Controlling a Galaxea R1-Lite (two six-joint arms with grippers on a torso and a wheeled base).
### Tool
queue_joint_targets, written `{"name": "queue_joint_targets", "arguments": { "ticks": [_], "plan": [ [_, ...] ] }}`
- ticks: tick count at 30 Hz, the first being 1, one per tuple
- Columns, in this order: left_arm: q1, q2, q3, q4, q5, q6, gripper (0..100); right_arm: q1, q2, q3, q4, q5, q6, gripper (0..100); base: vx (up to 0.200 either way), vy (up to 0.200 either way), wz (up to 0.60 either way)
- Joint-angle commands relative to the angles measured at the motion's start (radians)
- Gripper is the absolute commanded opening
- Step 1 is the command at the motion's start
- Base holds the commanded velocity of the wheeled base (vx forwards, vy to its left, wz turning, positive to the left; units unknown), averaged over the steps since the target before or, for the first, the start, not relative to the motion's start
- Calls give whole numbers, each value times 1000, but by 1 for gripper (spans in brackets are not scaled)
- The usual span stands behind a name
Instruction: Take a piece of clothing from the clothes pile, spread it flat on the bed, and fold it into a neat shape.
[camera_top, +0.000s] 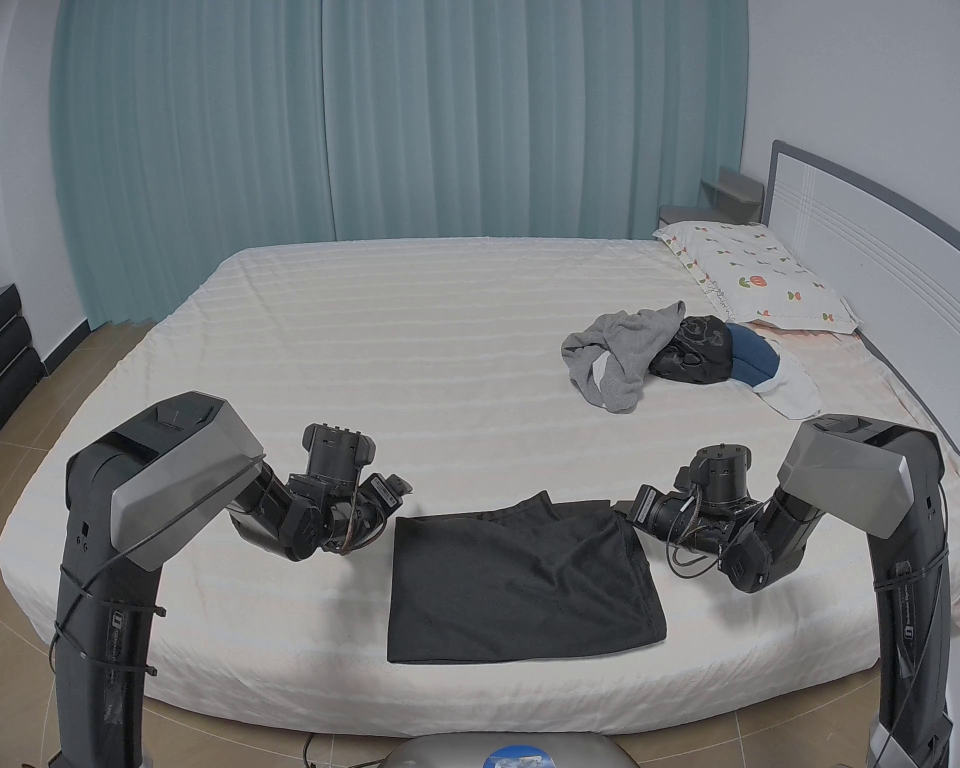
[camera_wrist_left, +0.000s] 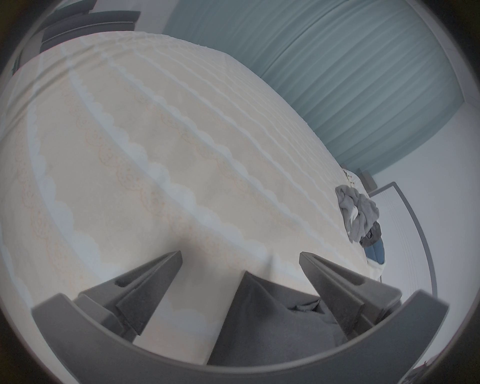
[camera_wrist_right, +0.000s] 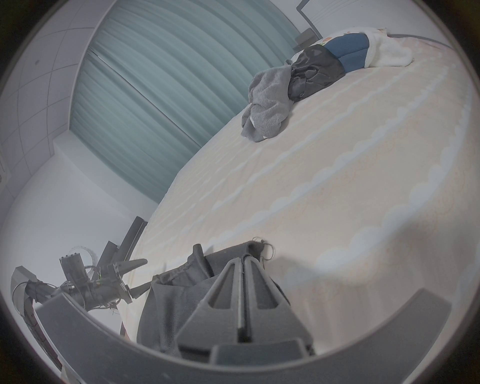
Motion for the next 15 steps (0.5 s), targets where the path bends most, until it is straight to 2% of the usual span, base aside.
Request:
{"name": "queue_joint_targets", "arguments": {
  "ticks": [1,5,12,13,15],
  "plan": [
    [-15,-2,17,-2,0,17,100,-24,-6,0,-7,0,2,0,0,0,0],
    [-18,4,20,-3,0,52,100,-31,-6,2,-10,-1,3,0,0,0,0],
    [-33,8,8,-2,0,60,100,-33,-13,5,-13,-3,3,0,0,0,0],
    [-35,10,8,-2,0,62,0,-33,-13,5,-13,-4,5,0,0,0,0],
    [-35,14,6,-2,0,66,0,-33,-13,7,-13,-4,3,0,0,0,0]
  ]
}}
